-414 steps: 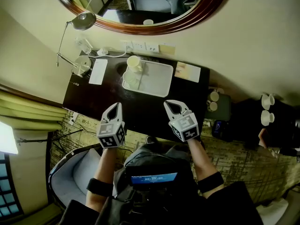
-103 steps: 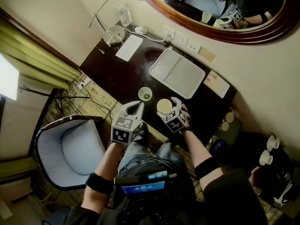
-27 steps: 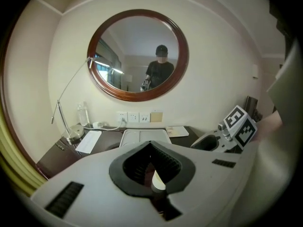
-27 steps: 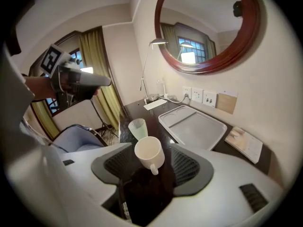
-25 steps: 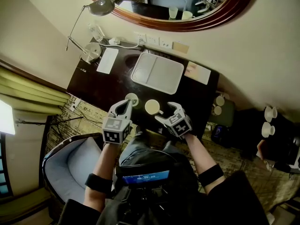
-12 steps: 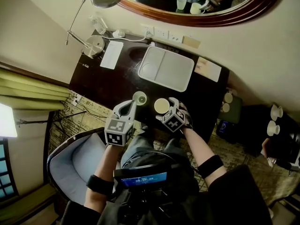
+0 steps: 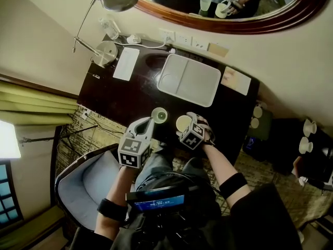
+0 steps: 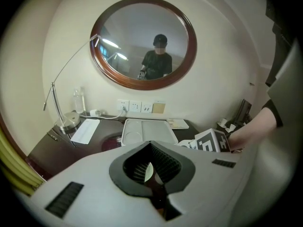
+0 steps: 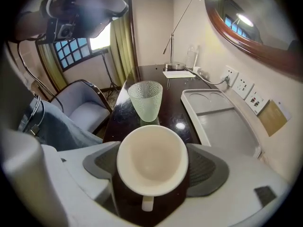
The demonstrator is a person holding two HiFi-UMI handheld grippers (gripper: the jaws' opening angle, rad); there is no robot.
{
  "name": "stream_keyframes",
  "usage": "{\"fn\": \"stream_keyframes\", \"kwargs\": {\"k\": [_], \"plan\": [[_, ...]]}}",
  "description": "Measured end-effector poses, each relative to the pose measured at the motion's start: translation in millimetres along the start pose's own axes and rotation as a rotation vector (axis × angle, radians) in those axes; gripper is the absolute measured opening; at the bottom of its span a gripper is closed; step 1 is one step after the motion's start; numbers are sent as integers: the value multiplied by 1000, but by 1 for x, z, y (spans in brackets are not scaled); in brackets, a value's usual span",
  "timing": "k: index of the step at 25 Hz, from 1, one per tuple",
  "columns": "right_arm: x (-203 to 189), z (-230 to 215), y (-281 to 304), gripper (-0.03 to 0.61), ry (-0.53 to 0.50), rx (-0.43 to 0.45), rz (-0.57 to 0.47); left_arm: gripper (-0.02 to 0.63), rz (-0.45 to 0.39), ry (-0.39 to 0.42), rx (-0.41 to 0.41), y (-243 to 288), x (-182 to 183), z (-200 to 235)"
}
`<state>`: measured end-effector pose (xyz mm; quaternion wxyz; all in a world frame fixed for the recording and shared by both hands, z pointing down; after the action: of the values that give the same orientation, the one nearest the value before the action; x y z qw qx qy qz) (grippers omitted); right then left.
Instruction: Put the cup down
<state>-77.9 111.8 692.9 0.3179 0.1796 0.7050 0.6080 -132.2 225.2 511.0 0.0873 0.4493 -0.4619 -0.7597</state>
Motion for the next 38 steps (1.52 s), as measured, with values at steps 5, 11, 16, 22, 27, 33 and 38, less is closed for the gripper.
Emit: {"fn": "stream_keyframes", "kwargs": {"k": [5,11,16,22,27,33,38], "plan": [[-5,1,6,426,6,23,6,3,9,-6,-22,12,0,2],[3,-16,-18,426,20,22,-23,3,8,-1,-63,30,4,-4],[20,-48,-42,425,-24,-10,-53,3,-4,39,-73,44,18,-6],[66,-117,-74,425,-65,-84,-91,3,-25,88,-66,57,42,0],[107,-174,-76,426,-103,-126,-88,3,-38,140,-58,70,68,7],[150,-225,-58,426,-90,-140,-92,3,-47,167,-58,89,91,13],[170,-256,-36,426,-56,-147,-87,3,-30,176,-68,104,95,22]]}}
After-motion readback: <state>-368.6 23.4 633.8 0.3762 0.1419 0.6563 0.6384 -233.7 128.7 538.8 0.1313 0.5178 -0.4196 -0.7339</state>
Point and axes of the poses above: the fingertips, and each gripper's own axes: y forward along the fingers, z to its left, x out of its top, the point moved 3 cm from there along -y, backward along the fingers, and after that the axes turned 14 degrees about z, right-handed, at the moved point
